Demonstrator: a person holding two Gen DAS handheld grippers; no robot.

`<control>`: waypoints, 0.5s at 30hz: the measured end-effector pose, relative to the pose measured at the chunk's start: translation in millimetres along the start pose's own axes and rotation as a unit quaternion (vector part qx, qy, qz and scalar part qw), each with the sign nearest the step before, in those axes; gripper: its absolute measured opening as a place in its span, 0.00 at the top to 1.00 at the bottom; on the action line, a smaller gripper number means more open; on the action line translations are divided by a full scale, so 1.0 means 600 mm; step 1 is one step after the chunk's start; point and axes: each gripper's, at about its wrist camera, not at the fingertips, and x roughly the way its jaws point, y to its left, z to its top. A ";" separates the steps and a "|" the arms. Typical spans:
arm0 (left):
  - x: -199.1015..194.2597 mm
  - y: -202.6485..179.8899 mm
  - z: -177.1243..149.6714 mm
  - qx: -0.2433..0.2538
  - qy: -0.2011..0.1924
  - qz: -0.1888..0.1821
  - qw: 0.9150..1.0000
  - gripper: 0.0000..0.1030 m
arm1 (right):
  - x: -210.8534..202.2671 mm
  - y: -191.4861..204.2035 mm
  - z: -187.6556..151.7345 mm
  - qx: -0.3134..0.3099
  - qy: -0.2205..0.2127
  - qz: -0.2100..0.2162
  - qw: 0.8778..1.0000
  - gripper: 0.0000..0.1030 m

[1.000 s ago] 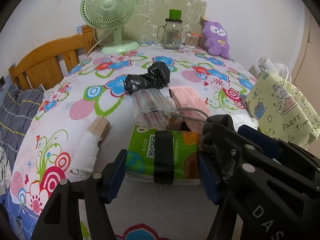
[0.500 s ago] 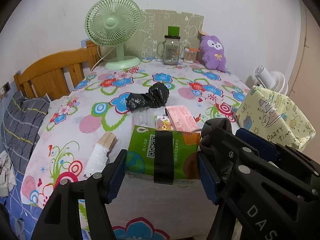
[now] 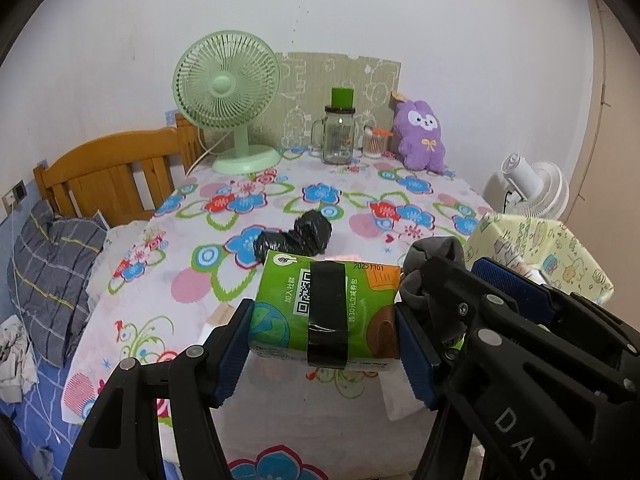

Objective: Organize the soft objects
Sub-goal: 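Carry the grey sock and green tissue pack with both grippers to the gift box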

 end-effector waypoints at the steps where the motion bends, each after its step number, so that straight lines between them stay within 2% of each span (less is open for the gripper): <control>1: -0.003 -0.001 0.003 0.000 -0.003 0.000 1.000 0.33 | -0.003 0.000 0.004 0.000 -0.003 0.000 1.000 0.65; 15: -0.027 -0.021 0.040 0.007 -0.030 -0.002 1.000 0.33 | -0.038 -0.008 0.043 0.002 -0.033 -0.005 0.999 0.65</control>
